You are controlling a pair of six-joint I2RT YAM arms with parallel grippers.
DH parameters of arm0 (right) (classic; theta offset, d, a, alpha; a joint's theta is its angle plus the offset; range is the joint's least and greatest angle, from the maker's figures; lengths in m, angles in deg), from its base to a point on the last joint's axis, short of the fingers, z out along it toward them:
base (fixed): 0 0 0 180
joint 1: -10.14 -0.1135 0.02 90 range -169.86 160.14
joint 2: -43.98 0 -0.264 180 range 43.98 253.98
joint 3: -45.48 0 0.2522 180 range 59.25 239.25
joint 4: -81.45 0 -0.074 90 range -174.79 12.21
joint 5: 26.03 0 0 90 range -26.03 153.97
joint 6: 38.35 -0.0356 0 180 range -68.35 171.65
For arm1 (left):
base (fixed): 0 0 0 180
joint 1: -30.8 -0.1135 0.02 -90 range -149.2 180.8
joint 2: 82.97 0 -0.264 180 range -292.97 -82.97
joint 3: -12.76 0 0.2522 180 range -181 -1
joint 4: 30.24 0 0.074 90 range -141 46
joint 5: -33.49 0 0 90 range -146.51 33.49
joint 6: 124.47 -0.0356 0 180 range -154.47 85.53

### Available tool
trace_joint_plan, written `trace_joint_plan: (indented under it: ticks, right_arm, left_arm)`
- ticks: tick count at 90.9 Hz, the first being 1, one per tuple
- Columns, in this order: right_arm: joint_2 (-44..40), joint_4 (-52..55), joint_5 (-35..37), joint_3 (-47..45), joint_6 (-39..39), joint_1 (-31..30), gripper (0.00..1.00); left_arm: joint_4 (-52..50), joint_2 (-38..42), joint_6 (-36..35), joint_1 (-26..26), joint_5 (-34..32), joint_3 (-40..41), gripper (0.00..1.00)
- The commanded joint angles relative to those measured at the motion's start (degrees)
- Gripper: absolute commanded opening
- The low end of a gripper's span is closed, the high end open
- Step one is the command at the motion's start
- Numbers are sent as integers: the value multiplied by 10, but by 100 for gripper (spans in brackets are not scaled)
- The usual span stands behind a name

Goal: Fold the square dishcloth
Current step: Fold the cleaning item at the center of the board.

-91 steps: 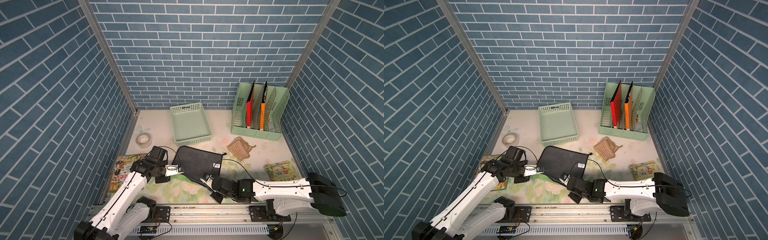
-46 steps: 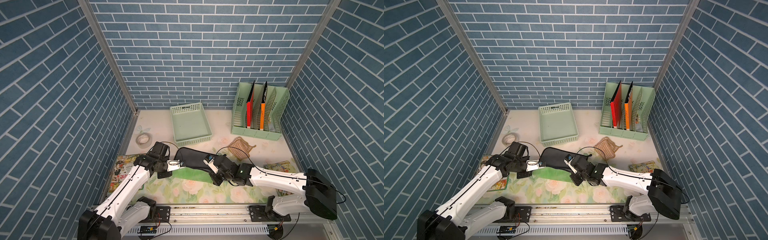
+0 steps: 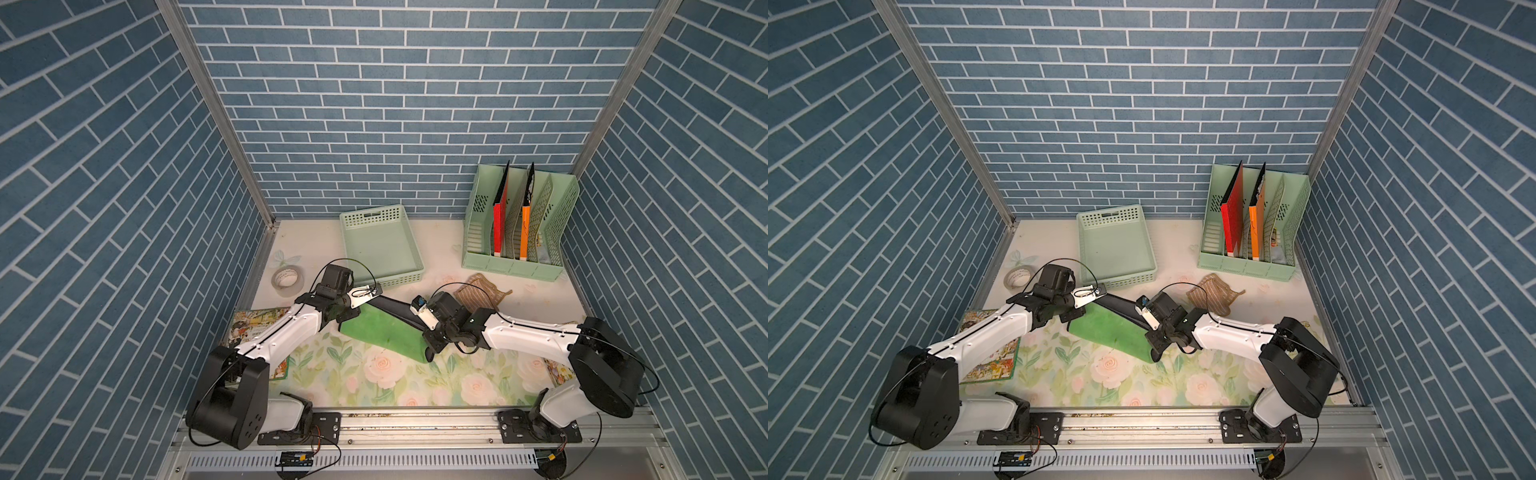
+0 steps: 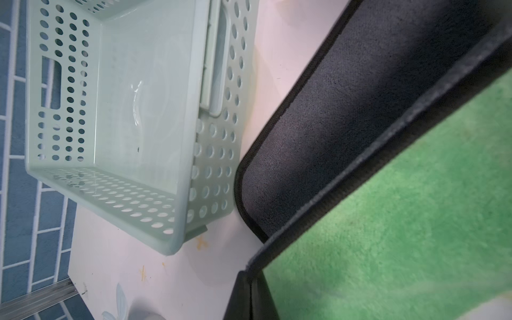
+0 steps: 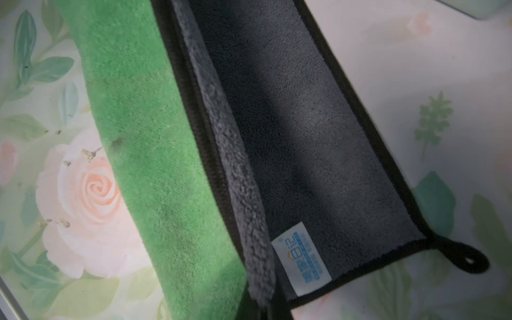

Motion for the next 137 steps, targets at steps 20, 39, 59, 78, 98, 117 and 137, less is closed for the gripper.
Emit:
trace_joint_plan:
  ticks: [20, 39, 59, 78, 98, 117, 137]
  right_arm:
    - [56, 23, -39, 48, 58, 43, 0]
    - [105, 23, -45, 67, 68, 71, 0]
    - [102, 10, -72, 57, 72, 90, 0]
    - [92, 15, -69, 59, 70, 97, 10]
    - [88, 21, -55, 70, 70, 101, 24]
    - [57, 24, 22, 70, 53, 106, 39]
    - [-34, -15, 112, 29, -13, 108, 41]
  left_arm:
    - [113, -37, 22, 0, -31, 26, 0]
    - [174, -55, 28, 6, -46, 50, 1]
    - [206, -62, 39, 16, -40, 65, 13]
    - [189, -43, 44, 16, -37, 65, 45]
    - [43, 69, 12, 18, 35, 58, 72]
    - [8, 70, 1, 37, 46, 82, 69]
    - [50, 19, 2, 38, 23, 115, 63]
